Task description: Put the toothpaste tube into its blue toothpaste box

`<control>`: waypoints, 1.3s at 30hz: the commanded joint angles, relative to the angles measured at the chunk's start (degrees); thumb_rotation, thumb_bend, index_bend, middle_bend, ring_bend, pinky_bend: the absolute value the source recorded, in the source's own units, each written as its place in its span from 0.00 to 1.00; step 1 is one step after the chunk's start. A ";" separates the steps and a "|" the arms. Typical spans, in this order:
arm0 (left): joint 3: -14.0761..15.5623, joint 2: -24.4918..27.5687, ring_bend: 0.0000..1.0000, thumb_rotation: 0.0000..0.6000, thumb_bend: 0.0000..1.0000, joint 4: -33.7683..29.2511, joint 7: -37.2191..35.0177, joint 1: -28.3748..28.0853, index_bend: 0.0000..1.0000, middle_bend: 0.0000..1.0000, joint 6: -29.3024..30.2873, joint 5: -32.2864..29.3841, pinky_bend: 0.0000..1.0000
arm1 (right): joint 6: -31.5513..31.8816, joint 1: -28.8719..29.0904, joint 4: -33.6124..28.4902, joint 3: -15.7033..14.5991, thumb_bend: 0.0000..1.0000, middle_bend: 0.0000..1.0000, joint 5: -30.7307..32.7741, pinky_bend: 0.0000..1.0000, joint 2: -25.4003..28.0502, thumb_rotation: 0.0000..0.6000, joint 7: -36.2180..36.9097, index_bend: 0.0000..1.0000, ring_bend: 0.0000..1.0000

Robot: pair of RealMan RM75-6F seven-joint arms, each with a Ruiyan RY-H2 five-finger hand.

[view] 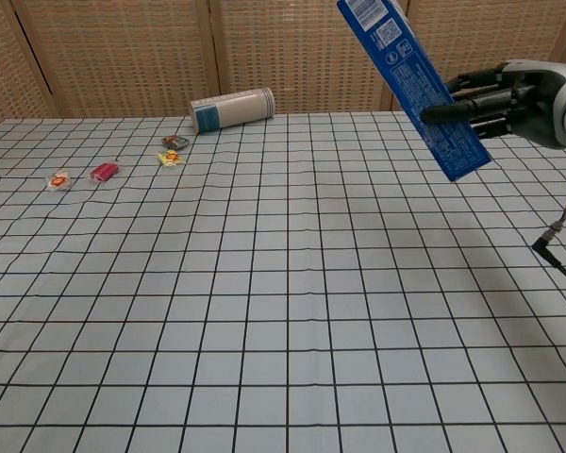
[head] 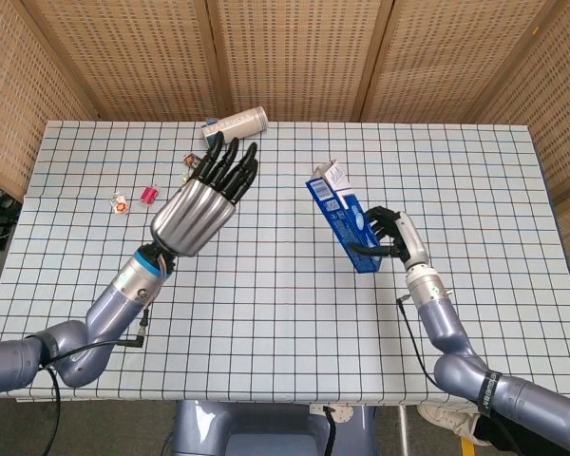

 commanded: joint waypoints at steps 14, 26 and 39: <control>6.94 -1.55 0.10 1.00 0.33 -0.71 -16.67 16.31 0.16 0.07 6.46 4.68 0.11 | 10.44 -4.43 15.31 -14.11 0.24 0.61 -11.39 0.65 -0.63 1.00 -22.44 0.82 0.63; 7.78 -3.51 0.10 1.00 0.33 3.77 -20.83 22.97 0.17 0.07 8.94 9.56 0.11 | 9.58 -6.48 18.11 -17.47 0.22 0.46 -9.94 0.40 -1.95 1.00 -31.89 0.68 0.45; 7.27 -3.62 0.10 1.00 0.33 4.55 -25.45 29.01 0.17 0.07 11.50 12.67 0.10 | 14.74 -8.54 15.10 -18.83 0.17 0.00 -9.06 0.00 -0.13 1.00 -44.20 0.02 0.00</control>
